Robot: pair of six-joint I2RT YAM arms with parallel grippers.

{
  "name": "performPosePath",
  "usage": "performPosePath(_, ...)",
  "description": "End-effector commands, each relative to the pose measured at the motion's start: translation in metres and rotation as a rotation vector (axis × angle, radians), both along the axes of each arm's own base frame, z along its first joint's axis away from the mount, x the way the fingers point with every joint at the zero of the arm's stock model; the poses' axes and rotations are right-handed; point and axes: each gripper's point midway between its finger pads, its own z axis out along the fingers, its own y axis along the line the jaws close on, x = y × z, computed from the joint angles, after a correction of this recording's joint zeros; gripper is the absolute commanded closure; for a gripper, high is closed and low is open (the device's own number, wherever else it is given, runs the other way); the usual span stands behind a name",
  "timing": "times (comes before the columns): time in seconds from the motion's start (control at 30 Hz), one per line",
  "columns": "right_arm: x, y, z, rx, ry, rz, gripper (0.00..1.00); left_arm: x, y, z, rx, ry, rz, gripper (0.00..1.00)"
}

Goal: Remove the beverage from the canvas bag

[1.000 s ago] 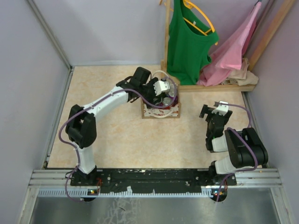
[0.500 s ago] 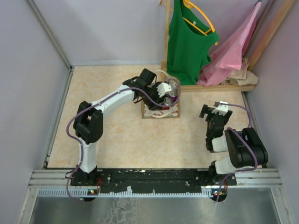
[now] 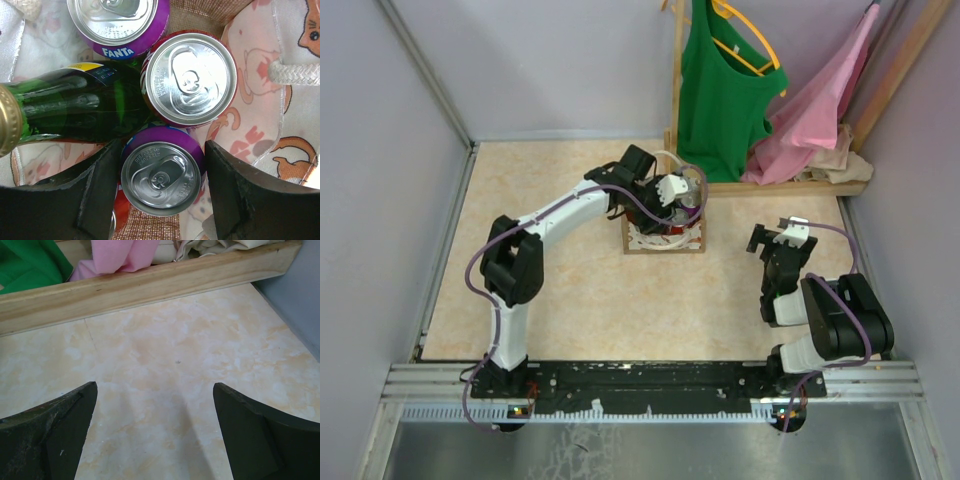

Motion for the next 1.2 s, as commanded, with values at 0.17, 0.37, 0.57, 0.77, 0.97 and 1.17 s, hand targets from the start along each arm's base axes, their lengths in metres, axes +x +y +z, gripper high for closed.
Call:
performPosePath(0.17, 0.008, -0.001, 0.021, 0.006, -0.073, -0.008, 0.01, -0.006, 0.042, -0.055, 0.184, 0.126, 0.105, 1.00)
performPosePath(0.37, 0.008, -0.002, 0.020, 0.005, -0.072, -0.008, 0.01, 0.013, 0.031, -0.016, 0.095, 0.022, 0.143, 1.00)
performPosePath(0.57, 0.008, -0.001, 0.020, 0.006, -0.072, -0.007, 0.01, 0.030, 0.020, 0.054, -0.041, -0.105, 0.205, 1.00)
performPosePath(0.77, 0.008, -0.001, 0.020, 0.006, -0.072, -0.008, 0.01, 0.039, 0.011, 0.138, -0.216, -0.275, 0.212, 1.00)
performPosePath(0.97, 0.008, -0.002, 0.020, 0.006, -0.072, -0.008, 0.01, 0.037, 0.004, 0.181, -0.272, -0.299, 0.184, 1.00)
performPosePath(1.17, 0.008, -0.002, 0.020, 0.006, -0.071, -0.008, 0.01, 0.041, 0.010, 0.206, -0.292, -0.353, 0.222, 1.00)
